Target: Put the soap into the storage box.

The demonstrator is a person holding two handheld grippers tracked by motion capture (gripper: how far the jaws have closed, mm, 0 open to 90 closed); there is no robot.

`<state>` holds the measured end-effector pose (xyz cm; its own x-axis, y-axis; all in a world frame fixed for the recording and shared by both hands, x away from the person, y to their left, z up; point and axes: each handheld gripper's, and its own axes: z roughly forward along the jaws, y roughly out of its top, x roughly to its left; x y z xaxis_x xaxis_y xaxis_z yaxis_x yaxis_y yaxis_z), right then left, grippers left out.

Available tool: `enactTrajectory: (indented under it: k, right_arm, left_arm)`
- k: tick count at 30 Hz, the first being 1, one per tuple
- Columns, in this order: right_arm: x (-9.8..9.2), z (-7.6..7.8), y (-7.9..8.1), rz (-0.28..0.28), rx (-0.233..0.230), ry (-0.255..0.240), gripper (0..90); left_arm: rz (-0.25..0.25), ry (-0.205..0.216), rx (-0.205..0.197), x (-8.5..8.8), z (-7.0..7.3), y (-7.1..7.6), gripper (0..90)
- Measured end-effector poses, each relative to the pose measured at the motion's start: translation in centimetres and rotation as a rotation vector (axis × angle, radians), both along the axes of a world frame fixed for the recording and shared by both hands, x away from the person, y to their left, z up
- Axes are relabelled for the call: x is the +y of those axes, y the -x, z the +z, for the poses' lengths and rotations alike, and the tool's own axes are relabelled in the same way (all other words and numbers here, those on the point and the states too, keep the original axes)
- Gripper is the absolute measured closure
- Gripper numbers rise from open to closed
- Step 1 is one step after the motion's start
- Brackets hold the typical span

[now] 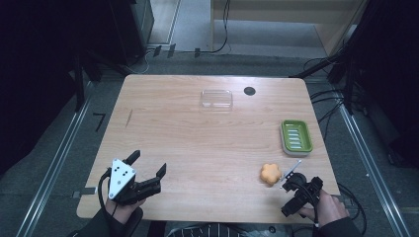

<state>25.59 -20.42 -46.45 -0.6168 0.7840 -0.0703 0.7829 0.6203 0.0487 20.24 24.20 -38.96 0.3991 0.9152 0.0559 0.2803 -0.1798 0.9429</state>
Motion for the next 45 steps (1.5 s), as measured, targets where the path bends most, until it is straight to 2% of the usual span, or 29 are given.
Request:
enactTrajectory:
  k: [11, 19, 23, 29, 31, 36, 45]
  right_arm:
    - [0.4, 0.1, -0.2, 0.007, -0.007, -0.023, 0.0]
    - [0.9, -0.1, -0.4, 0.014, -0.007, -0.019, 0.0]
    - [1.4, 0.0, -0.7, 0.025, -0.022, -0.028, 0.0]
    - [2.0, 0.2, -1.3, 0.029, -0.023, -0.028, 0.0]
    - [2.2, 0.2, -1.5, 0.034, -0.022, -0.032, 0.0]
    - [2.7, 0.1, -2.2, 0.046, -0.033, -0.038, 0.0]
    - [3.2, 0.1, -3.4, 0.055, -0.037, -0.044, 0.0]
  left_arm:
    - [0.009, -0.002, -0.001, 0.2, 0.0, 0.3, 13.7]
    - [0.009, 0.003, -0.001, 0.3, 0.0, 0.2, 13.7]
    - [0.006, 0.003, -0.001, 0.2, 0.0, 0.2, 13.7]
    - [0.009, 0.006, -0.002, 0.5, 0.0, 0.4, 13.7]
    - [0.017, 0.019, -0.004, 0.7, 0.0, 0.4, 13.7]
    - [0.010, 0.004, -0.004, 0.5, 0.0, 0.4, 13.7]
    - [0.010, 0.010, -0.011, 0.5, 0.0, 0.5, 13.7]
